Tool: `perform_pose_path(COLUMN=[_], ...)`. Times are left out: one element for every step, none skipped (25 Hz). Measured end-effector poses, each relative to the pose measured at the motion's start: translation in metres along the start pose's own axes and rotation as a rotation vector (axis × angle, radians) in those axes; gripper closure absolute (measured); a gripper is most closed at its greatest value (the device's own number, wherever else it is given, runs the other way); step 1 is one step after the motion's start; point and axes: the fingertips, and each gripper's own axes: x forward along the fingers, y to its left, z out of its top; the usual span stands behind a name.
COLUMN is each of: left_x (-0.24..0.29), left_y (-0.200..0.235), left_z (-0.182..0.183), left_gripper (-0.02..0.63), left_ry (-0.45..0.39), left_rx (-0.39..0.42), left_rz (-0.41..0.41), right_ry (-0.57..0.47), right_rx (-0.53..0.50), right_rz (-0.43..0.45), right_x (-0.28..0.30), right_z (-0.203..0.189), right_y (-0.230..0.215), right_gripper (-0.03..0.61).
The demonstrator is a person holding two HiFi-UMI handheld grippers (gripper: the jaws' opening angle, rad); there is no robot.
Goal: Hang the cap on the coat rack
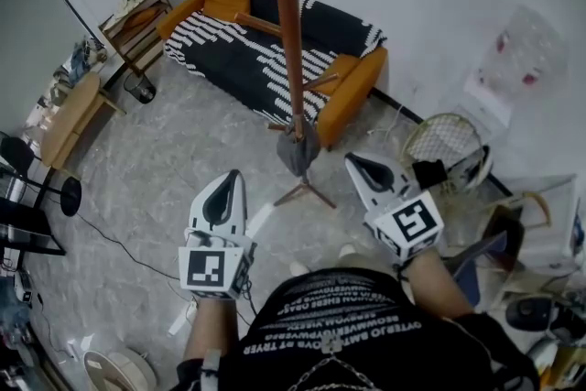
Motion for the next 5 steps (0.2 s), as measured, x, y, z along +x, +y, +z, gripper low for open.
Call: perform_pose_path(left_x=[0.005,0.010,0.016,0.022,0.028], left_y=[-0.002,-0.004,-0.006,-0.009,-0.011], left_z=[0.001,0.001,0.002,0.002,0.003], left_gripper=[0.612,0.612,0.612,0.612,0.612], left_ry=[0.003,0.006,0.013,0.024,0.038], left_rx=[-0.002,-0.003,-0.003,-0.002,0.000], left_rz=[0.005,0.010,0.015,0.022,0.029], right_ry=[-0.002,0.002,0.008,0.014,0.019], right_rx=[0.001,0.002,0.000,-0.001,-0.003], right_rz=[0.009,0.016,0.023,0.029,0.035], right_x=[0.002,0.003,0.004,0.005,0.006], right_z=[0.001,0.002,0.001,0.000,-0.002], right_y=[-0.004,-0.009,-0.016,-0.023,-0.031], right_gripper=[0.575,0.575,0.575,0.575,0.575])
